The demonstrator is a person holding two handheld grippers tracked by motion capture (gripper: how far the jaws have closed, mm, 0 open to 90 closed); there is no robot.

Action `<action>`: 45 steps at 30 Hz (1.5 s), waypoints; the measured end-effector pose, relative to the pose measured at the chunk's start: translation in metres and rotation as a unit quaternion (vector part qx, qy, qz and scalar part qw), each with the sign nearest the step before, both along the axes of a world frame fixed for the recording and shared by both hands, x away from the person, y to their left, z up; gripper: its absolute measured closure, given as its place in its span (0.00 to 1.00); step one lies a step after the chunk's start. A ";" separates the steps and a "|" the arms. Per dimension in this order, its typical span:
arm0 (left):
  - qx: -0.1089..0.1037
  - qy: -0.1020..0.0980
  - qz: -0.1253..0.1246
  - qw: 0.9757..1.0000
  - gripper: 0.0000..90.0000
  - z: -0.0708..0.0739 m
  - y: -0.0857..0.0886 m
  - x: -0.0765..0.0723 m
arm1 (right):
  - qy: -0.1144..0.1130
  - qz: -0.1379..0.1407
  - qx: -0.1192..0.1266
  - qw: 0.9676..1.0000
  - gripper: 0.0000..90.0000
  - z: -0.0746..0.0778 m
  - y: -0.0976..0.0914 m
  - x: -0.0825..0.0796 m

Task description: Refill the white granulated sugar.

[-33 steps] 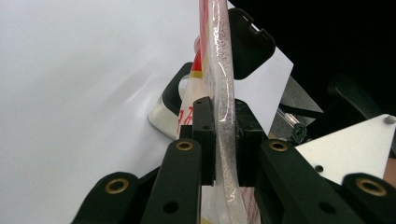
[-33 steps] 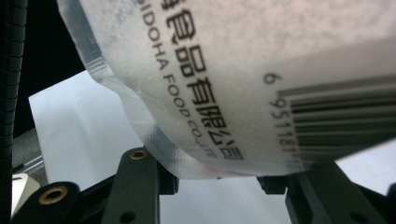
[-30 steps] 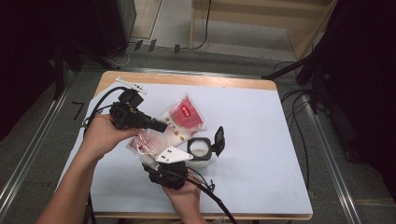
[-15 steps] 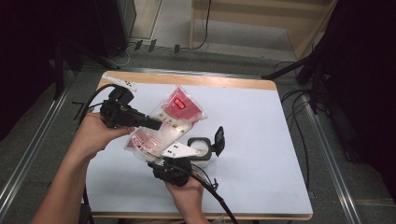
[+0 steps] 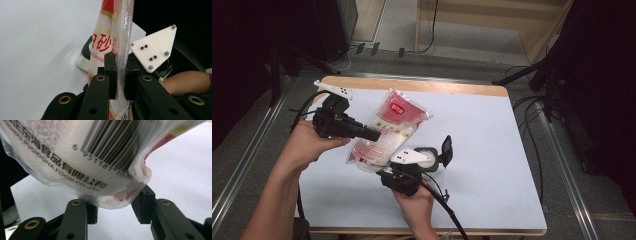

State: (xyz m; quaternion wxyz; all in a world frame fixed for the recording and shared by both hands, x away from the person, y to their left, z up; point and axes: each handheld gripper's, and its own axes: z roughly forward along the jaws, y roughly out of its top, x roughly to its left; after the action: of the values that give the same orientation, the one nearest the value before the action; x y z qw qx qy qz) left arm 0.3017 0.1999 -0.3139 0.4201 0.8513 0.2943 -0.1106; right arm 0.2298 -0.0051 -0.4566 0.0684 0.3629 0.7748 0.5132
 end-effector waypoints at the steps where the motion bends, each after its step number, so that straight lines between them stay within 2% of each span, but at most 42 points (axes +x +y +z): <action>1: 0.003 -0.003 0.001 1.000 0.95 0.000 -0.001 0.000 | 0.001 0.003 0.001 1.000 0.68 -0.001 0.000 0.001; 3: 0.008 -0.006 0.007 1.000 0.96 0.000 -0.001 0.002 | 0.002 0.010 -0.004 1.000 0.68 0.000 0.002 0.001; 6: 0.004 -0.006 0.024 1.000 0.97 -0.001 0.001 0.004 | -0.006 0.018 -0.010 1.000 0.68 0.001 0.004 -0.001; 8: 0.003 -0.007 0.032 0.999 0.97 0.000 0.004 0.004 | -0.003 0.021 -0.004 1.000 0.68 0.001 0.003 0.000; 10: 0.002 -0.005 0.044 0.999 0.97 0.001 0.007 0.005 | 0.011 0.032 0.010 0.999 0.68 0.002 0.002 0.002; 11: 0.002 -0.006 0.052 0.999 0.97 0.002 0.008 0.005 | 0.009 0.033 0.010 0.999 0.68 0.003 0.003 0.002; 13: -0.005 -0.008 0.057 0.998 0.98 0.002 0.012 0.005 | 0.002 0.041 0.002 0.999 0.67 0.004 0.004 0.002; 17: 0.001 -0.028 0.068 0.997 0.98 0.004 0.019 0.006 | 0.000 0.050 -0.010 0.999 0.67 0.005 0.006 0.002; 21: -0.005 -0.033 0.076 0.997 0.98 0.003 0.026 0.009 | 0.004 0.061 -0.021 0.998 0.67 0.004 0.005 0.002; 24: -0.008 -0.042 0.084 0.996 0.98 0.001 0.029 0.012 | -0.004 0.074 -0.028 0.997 0.66 0.005 0.004 0.000; 25: -0.009 -0.047 0.089 0.995 0.98 -0.001 0.030 0.013 | -0.008 0.080 -0.027 0.996 0.66 0.006 0.003 0.000; 29: -0.007 -0.043 0.102 0.994 0.98 -0.006 0.033 0.020 | -0.014 0.100 -0.034 0.994 0.65 0.009 -0.001 -0.002; 35: -0.010 -0.049 0.115 0.992 0.98 -0.018 0.030 0.030 | 0.003 0.121 -0.024 0.992 0.64 0.011 -0.014 0.000; 38: -0.005 -0.039 0.109 0.993 0.98 -0.027 0.029 0.037 | -0.003 0.127 -0.029 0.991 0.63 0.012 -0.022 -0.001; 41: -0.010 -0.032 0.116 0.993 0.99 -0.038 0.028 0.044 | -0.021 0.128 -0.025 0.991 0.63 0.017 -0.035 -0.004; 43: -0.008 -0.038 0.118 0.992 0.99 -0.043 0.028 0.048 | -0.027 0.132 -0.022 0.991 0.63 0.020 -0.043 -0.004; 45: -0.005 -0.041 0.125 0.991 0.99 -0.046 0.025 0.050 | -0.033 0.133 -0.035 0.990 0.62 0.020 -0.051 -0.004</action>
State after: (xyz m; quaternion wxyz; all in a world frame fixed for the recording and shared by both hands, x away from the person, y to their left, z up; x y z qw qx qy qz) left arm 0.3517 0.2247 -0.3603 0.4469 0.8092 0.3806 -0.0237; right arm 0.2257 -0.0563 -0.4363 0.0379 0.2369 0.8308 0.5023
